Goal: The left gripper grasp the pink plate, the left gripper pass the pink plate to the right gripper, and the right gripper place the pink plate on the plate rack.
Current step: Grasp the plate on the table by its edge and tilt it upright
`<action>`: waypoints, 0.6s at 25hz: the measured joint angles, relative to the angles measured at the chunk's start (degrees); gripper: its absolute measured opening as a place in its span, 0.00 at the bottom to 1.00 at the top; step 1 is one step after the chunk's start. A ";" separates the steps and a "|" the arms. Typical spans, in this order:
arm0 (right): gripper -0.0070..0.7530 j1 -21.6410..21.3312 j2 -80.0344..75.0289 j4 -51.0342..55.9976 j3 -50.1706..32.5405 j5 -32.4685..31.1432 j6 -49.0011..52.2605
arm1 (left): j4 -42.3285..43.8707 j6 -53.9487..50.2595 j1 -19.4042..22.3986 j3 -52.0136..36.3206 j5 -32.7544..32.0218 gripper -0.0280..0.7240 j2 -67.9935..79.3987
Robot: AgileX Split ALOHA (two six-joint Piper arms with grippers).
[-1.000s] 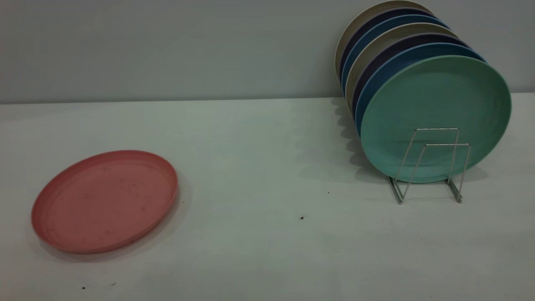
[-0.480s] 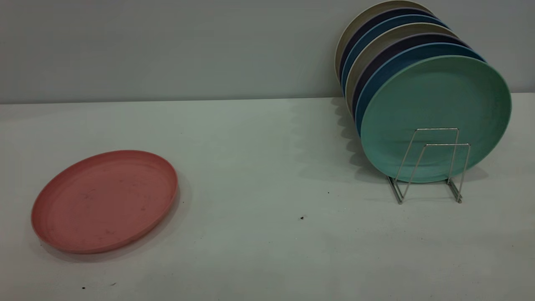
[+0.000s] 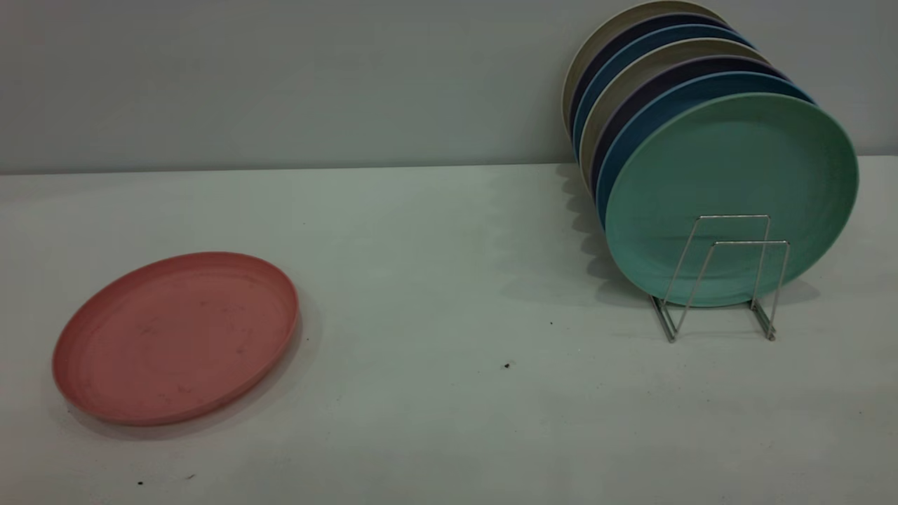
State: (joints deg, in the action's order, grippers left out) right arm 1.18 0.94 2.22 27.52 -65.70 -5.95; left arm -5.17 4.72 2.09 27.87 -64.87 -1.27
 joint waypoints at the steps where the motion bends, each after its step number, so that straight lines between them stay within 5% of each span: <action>1: 0.32 0.00 0.00 0.00 0.00 0.00 0.00 | 0.00 0.00 0.00 0.00 0.00 0.66 0.00; 8: 0.32 0.00 0.00 -0.45 0.00 0.00 0.00 | 0.00 0.00 0.00 0.06 0.19 0.66 0.00; 15: 0.37 0.00 0.00 -0.39 0.05 0.65 -0.74 | -4.55 -3.34 0.00 1.09 7.87 0.66 2.50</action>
State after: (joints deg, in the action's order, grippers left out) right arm 1.18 0.94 1.83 27.57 -65.06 -6.69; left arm -9.72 1.39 2.09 28.97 -57.00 1.23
